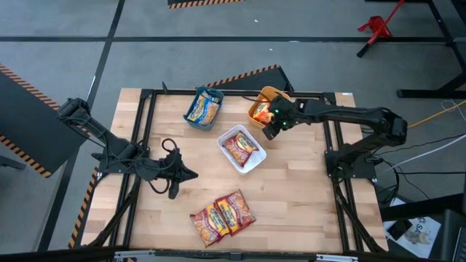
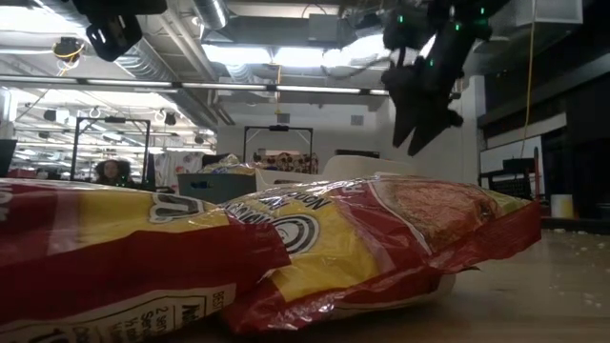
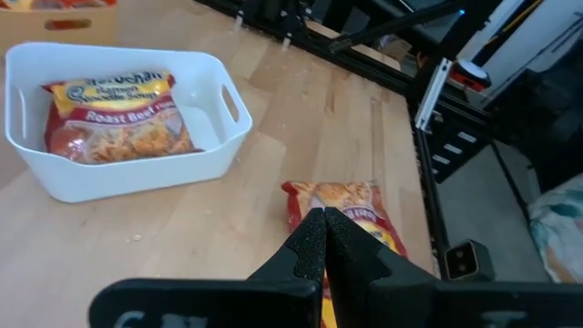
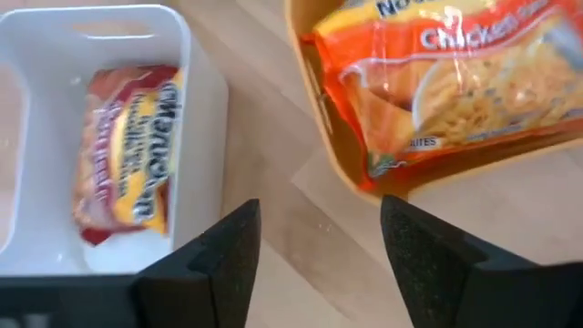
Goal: Sort Maruchan noodles
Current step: Put the right red noodle pack into the white bin
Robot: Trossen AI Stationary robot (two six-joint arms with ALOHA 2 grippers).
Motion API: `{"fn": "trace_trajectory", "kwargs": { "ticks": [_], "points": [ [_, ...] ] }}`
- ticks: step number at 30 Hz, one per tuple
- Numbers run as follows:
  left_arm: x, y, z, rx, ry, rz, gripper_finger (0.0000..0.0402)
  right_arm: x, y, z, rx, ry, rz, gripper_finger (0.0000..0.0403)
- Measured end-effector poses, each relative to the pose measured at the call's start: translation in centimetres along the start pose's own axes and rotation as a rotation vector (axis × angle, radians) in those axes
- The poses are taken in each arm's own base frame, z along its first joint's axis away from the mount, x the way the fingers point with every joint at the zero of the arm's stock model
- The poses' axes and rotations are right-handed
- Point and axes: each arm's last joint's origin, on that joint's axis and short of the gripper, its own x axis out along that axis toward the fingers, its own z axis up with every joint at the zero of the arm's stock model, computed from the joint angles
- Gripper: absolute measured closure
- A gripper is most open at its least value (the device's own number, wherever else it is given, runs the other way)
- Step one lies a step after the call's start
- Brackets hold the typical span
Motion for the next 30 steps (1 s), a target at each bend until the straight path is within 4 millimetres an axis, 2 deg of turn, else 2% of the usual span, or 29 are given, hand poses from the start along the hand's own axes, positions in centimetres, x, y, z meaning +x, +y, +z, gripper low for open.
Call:
{"fn": "trace_trajectory", "kwargs": {
  "ticks": [5,8,12,15,19,22,25,30],
  "points": [
    [0.0,0.0,-0.1,-0.02,0.011,-0.002,0.0401,-2.4,2.0,0.1,-0.055,-0.009,0.012,0.019],
    [0.0,0.0,-0.2,-0.018,0.043,-0.03,0.0401,-3.3,4.8,-0.8,-0.109,0.004,0.15,0.0189],
    [0.0,0.1,-0.5,-0.037,0.086,-0.034,0.0401,-4.0,9.5,-4.8,-0.146,0.071,0.288,0.0189],
    [-0.1,0.1,-0.7,-0.047,0.101,-0.033,0.0401,-4.4,12.5,-9.2,-0.12,0.065,0.298,0.0189],
    [0.0,-0.2,-1.0,-0.037,0.114,-0.04,0.0401,-5.0,15.7,-14.8,-0.014,-0.008,0.403,0.0189],
    [0.6,-0.3,-1.5,-0.02,0.136,-0.025,0.0401,-4.6,17.9,-18.5,-0.021,-0.035,0.476,0.0189],
    [1.5,-0.4,-2.4,-0.012,0.174,0.007,0.0401,-2.8,19.8,-20.9,-0.081,-0.013,0.508,0.0189],
    [3.3,-0.8,-3.7,0.007,0.231,0.013,0.0401,0.4,22.7,-22.6,-0.205,0.034,0.536,0.0189]
  ]
}}
